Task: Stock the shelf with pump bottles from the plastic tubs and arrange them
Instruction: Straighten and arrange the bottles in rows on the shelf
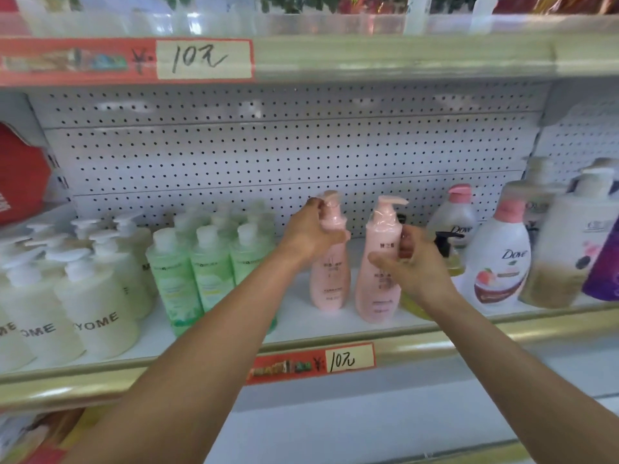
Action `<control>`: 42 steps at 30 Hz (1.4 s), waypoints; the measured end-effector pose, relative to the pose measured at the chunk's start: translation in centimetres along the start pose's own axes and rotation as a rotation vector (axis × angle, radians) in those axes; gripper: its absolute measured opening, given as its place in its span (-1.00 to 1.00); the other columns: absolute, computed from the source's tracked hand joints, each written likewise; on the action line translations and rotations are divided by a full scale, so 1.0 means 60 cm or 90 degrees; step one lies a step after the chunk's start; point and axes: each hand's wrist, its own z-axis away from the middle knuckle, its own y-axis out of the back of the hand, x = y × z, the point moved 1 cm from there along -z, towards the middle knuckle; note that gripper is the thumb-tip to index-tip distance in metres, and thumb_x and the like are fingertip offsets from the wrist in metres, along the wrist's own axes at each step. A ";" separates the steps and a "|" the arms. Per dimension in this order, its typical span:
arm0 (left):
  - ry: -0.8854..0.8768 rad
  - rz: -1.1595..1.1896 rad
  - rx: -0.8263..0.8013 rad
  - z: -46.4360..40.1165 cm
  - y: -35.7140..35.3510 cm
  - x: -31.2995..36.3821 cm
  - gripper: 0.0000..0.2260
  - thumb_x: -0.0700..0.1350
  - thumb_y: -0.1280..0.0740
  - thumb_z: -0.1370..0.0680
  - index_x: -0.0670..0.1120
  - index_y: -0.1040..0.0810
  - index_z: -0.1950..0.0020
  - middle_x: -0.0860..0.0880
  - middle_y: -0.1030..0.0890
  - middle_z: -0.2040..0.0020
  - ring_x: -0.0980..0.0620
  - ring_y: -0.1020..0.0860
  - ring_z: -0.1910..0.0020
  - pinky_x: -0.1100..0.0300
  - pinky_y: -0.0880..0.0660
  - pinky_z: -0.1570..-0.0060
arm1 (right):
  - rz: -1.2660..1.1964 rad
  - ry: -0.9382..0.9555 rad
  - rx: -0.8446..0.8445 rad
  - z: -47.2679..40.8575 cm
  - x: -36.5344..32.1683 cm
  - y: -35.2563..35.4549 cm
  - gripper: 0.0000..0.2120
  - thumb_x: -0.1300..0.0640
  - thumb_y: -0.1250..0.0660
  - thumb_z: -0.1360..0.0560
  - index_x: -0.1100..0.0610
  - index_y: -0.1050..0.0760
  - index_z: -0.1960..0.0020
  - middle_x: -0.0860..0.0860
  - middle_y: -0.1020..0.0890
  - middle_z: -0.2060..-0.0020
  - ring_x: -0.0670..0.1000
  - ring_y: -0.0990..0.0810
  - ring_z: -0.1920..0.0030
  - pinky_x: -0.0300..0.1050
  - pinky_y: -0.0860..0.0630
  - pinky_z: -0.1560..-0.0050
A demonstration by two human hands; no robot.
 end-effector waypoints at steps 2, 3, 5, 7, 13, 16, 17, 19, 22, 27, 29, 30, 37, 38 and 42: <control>-0.012 -0.035 0.016 -0.007 0.001 0.001 -0.36 -0.03 -0.58 -0.34 0.01 -0.44 -0.38 0.03 -0.61 -0.15 0.02 -0.60 -0.09 0.12 -0.52 -0.14 | 0.013 0.008 -0.015 -0.002 -0.001 0.003 -0.61 0.10 -0.53 -0.37 0.08 -0.47 -0.13 -0.10 -0.61 0.09 -0.11 -0.60 0.06 -0.04 -0.58 0.01; -0.018 -0.052 0.016 -0.011 0.002 0.002 -0.34 -0.03 -0.59 -0.33 0.00 -0.45 -0.38 0.02 -0.62 -0.16 0.02 -0.60 -0.10 0.09 -0.51 -0.18 | 0.022 0.013 -0.019 -0.003 -0.002 0.004 -0.65 0.10 -0.53 -0.37 0.08 -0.48 -0.09 -0.10 -0.62 0.10 -0.10 -0.60 0.08 -0.04 -0.58 0.02; -0.025 -0.085 -0.001 -0.016 0.006 0.005 -0.34 -0.04 -0.58 -0.35 0.00 -0.43 -0.41 0.02 -0.61 -0.17 0.04 -0.58 -0.10 0.14 -0.49 -0.20 | 0.029 0.016 -0.020 -0.006 -0.003 0.005 -0.65 0.09 -0.53 -0.36 0.08 -0.49 -0.08 -0.09 -0.62 0.10 -0.12 -0.60 0.09 -0.01 -0.59 0.02; -0.026 -0.123 -0.007 -0.024 0.011 0.006 -0.42 -0.04 -0.54 -0.39 -0.03 -0.45 -0.37 0.01 -0.60 -0.12 0.03 -0.56 -0.04 0.19 -0.48 -0.11 | 0.032 0.020 -0.019 -0.007 -0.004 0.003 -0.63 0.09 -0.53 -0.36 0.09 -0.50 -0.10 -0.10 -0.62 0.11 -0.14 -0.59 0.11 -0.01 -0.59 0.02; -0.005 -0.213 -0.021 -0.045 0.017 0.007 -0.56 -0.02 -0.47 -0.47 -0.14 -0.44 -0.26 -0.04 -0.50 -0.05 -0.04 -0.49 -0.01 0.17 -0.43 -0.03 | 0.020 0.019 -0.027 -0.010 -0.005 0.000 -0.64 0.10 -0.53 -0.37 0.09 -0.49 -0.09 -0.17 -0.58 0.15 -0.22 -0.55 0.13 -0.17 -0.53 0.11; 0.025 -0.228 -0.035 -0.055 0.023 0.007 -0.59 -0.02 -0.46 -0.49 -0.11 -0.44 -0.27 -0.08 -0.54 -0.10 -0.07 -0.53 -0.06 0.15 -0.47 -0.07 | 0.010 0.027 -0.031 -0.011 -0.001 -0.003 -0.64 0.10 -0.52 -0.37 0.10 -0.50 -0.11 -0.15 -0.60 0.13 -0.22 -0.56 0.12 -0.24 -0.50 0.17; 0.040 -0.228 -0.034 -0.058 0.025 0.007 -0.58 -0.03 -0.45 -0.49 -0.11 -0.44 -0.28 -0.10 -0.55 -0.13 -0.09 -0.55 -0.10 0.13 -0.49 -0.10 | 0.008 0.030 -0.033 -0.011 0.000 -0.005 -0.63 0.10 -0.52 -0.37 0.10 -0.50 -0.11 -0.15 -0.60 0.12 -0.22 -0.56 0.12 -0.26 -0.49 0.18; 0.063 -0.234 -0.028 -0.062 0.028 0.007 -0.58 -0.05 -0.45 -0.49 -0.11 -0.44 -0.29 -0.11 -0.56 -0.17 -0.11 -0.56 -0.13 0.12 -0.50 -0.13 | 0.003 0.032 -0.034 -0.011 -0.001 -0.006 -0.61 0.09 -0.53 -0.37 0.08 -0.50 -0.14 -0.15 -0.60 0.11 -0.21 -0.56 0.10 -0.26 -0.49 0.16; 0.084 -0.213 -0.021 -0.064 0.032 0.002 -0.60 -0.10 -0.44 -0.48 -0.09 -0.46 -0.28 -0.11 -0.58 -0.16 -0.12 -0.57 -0.13 0.08 -0.53 -0.14 | -0.009 0.031 -0.040 -0.013 -0.003 -0.009 -0.60 0.09 -0.53 -0.37 0.07 -0.50 -0.16 -0.16 -0.59 0.09 -0.19 -0.57 0.08 -0.15 -0.55 0.06; 0.112 -0.167 0.025 -0.065 0.047 -0.006 -0.61 -0.03 -0.51 -0.36 -0.08 -0.52 -0.13 -0.04 -0.60 -0.01 -0.04 -0.58 0.00 0.14 -0.56 0.00 | -0.009 0.031 -0.059 -0.013 -0.006 -0.024 -0.62 0.06 -0.52 -0.38 0.05 -0.49 -0.13 -0.12 -0.62 0.06 -0.19 -0.57 0.06 -0.15 -0.54 0.03; 0.099 -0.178 0.044 -0.069 0.059 0.003 -0.63 -0.02 -0.52 -0.35 -0.06 -0.51 -0.07 -0.01 -0.59 0.01 -0.02 -0.58 0.01 0.19 -0.52 0.05 | -0.002 0.034 -0.065 -0.014 -0.008 -0.027 -0.62 0.06 -0.52 -0.37 0.04 -0.48 -0.13 -0.11 -0.62 0.06 -0.17 -0.58 0.05 -0.12 -0.54 0.00; 0.084 -0.187 0.045 -0.072 0.066 0.010 -0.64 -0.03 -0.53 -0.35 -0.03 -0.52 -0.07 0.00 -0.59 0.00 0.00 -0.58 0.00 0.20 -0.50 0.05 | 0.000 0.034 -0.066 -0.015 -0.009 -0.027 -0.62 0.06 -0.52 -0.37 0.04 -0.48 -0.13 -0.10 -0.62 0.05 -0.16 -0.58 0.05 -0.12 -0.54 0.00; -0.007 -0.285 -0.102 -0.088 0.104 0.027 -0.62 0.02 -0.59 -0.31 -0.01 -0.57 -0.04 0.00 -0.60 0.05 0.00 -0.59 0.18 0.20 -0.50 0.20 | -0.012 0.051 -0.085 -0.013 -0.016 -0.030 -0.61 0.10 -0.53 -0.37 0.07 -0.52 -0.16 -0.08 -0.64 0.02 -0.17 -0.60 0.04 -0.19 -0.54 0.02; -0.025 -0.289 -0.122 -0.088 0.108 0.027 -0.64 0.00 -0.59 -0.33 -0.04 -0.57 -0.03 -0.01 -0.61 0.08 0.01 -0.59 0.23 0.24 -0.49 0.27 | -0.012 0.056 -0.087 -0.012 -0.018 -0.031 -0.62 0.10 -0.53 -0.37 0.07 -0.53 -0.15 -0.08 -0.64 0.02 -0.19 -0.59 0.05 -0.22 -0.52 0.05; -0.069 -0.311 -0.154 -0.095 0.122 0.026 -0.64 -0.02 -0.55 -0.38 -0.07 -0.55 -0.09 -0.02 -0.61 0.04 0.05 -0.59 0.26 0.18 -0.55 0.23 | -0.007 0.054 -0.091 -0.013 -0.021 -0.037 -0.60 0.09 -0.54 -0.35 0.07 -0.54 -0.15 -0.08 -0.65 0.04 -0.18 -0.60 0.05 -0.23 -0.53 0.05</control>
